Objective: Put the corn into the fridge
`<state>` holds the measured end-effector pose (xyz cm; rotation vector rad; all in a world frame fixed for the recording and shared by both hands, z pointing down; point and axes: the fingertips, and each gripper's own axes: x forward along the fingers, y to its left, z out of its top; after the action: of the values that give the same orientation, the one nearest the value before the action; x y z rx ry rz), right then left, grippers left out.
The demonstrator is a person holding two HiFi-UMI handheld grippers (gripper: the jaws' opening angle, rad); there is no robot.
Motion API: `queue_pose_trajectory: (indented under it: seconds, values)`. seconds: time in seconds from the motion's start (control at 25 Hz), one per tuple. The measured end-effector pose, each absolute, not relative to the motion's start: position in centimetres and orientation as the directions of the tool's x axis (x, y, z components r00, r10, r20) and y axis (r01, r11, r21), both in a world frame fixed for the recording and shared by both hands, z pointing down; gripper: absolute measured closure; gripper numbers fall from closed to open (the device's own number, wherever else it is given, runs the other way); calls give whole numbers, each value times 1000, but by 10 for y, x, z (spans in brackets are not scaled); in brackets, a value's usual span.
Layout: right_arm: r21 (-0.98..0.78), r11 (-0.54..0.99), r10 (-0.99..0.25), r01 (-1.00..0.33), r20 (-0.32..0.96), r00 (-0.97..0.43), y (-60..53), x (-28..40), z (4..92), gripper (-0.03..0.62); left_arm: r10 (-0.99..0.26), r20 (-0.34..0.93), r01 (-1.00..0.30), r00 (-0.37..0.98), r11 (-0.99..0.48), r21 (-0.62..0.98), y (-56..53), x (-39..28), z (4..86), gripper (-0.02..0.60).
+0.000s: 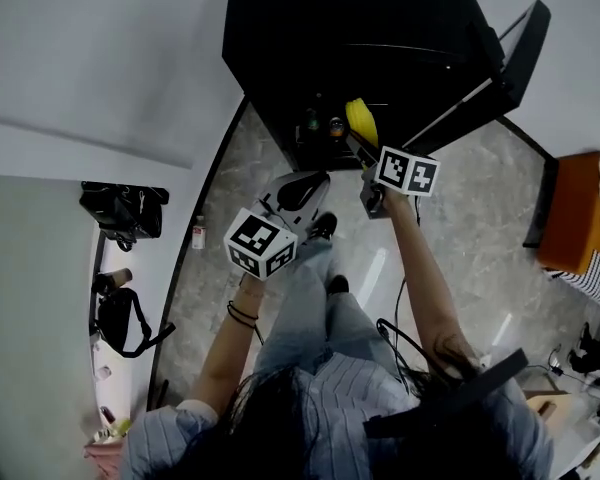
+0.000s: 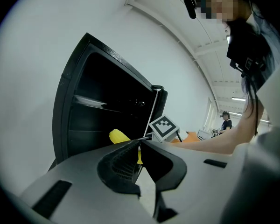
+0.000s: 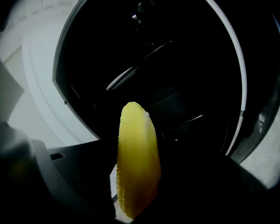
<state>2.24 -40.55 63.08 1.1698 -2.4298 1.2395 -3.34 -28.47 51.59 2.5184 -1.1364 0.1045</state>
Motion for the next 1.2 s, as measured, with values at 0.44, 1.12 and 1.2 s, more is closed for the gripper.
queue_pose_trajectory:
  seconds: [0.44, 1.12, 1.2]
  values:
    - [-501, 401, -530, -767, 556, -640, -449, 4, 664, 342, -716, 220, -743, 662, -591, 314, -300, -40, 527, 574]
    - [-145, 613, -493, -777, 698, -519, -506, -11, 698, 342, -719, 247, -753, 650, -565, 338, -316, -50, 550, 574]
    - [-89, 651, -495, -754, 704, -510, -509, -17, 699, 342, -719, 247, -753, 650, -563, 341, -317, -51, 552, 574]
